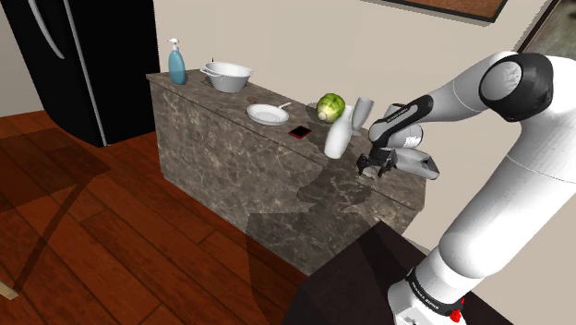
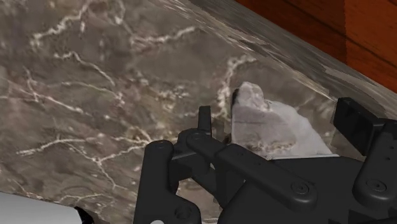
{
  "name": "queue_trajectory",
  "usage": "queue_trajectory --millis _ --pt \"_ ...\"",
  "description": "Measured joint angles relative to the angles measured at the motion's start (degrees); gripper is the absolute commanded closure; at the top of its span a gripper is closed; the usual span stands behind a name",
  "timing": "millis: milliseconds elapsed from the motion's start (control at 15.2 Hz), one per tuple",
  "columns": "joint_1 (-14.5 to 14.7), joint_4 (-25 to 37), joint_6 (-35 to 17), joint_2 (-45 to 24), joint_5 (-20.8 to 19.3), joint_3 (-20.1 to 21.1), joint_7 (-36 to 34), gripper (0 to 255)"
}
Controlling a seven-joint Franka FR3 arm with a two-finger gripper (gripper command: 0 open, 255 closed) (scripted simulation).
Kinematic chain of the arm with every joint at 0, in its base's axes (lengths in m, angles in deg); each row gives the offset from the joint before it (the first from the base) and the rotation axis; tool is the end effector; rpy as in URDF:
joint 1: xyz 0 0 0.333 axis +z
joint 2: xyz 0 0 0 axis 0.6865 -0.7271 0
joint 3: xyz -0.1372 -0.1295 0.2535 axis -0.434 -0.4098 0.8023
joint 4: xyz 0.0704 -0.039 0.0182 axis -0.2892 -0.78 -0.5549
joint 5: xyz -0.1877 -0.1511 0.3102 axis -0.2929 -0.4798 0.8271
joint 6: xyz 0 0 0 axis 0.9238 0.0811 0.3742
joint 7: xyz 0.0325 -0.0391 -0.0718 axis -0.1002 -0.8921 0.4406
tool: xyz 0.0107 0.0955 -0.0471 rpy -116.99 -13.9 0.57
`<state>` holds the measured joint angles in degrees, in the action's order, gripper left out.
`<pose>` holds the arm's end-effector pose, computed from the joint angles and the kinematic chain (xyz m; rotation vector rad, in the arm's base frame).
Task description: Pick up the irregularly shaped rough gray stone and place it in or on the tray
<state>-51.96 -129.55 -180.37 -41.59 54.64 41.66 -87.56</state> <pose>0.4041 -0.2870 0.2811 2.8847 -1.0377 0.0388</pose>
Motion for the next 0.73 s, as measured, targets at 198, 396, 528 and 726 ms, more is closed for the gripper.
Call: queue_trajectory --millis 198,396,528,726 --pt "-0.07 -0.04 -0.27 -0.22 0.16 -0.01 0.18 0" --pt "-0.08 -0.03 -0.29 -0.26 0.19 0.0 0.21 255" --pt "0.05 0.06 -0.23 -0.07 0.24 0.15 0.22 255" --pt "0.06 0.11 -0.16 -0.09 0.23 0.15 0.16 255"
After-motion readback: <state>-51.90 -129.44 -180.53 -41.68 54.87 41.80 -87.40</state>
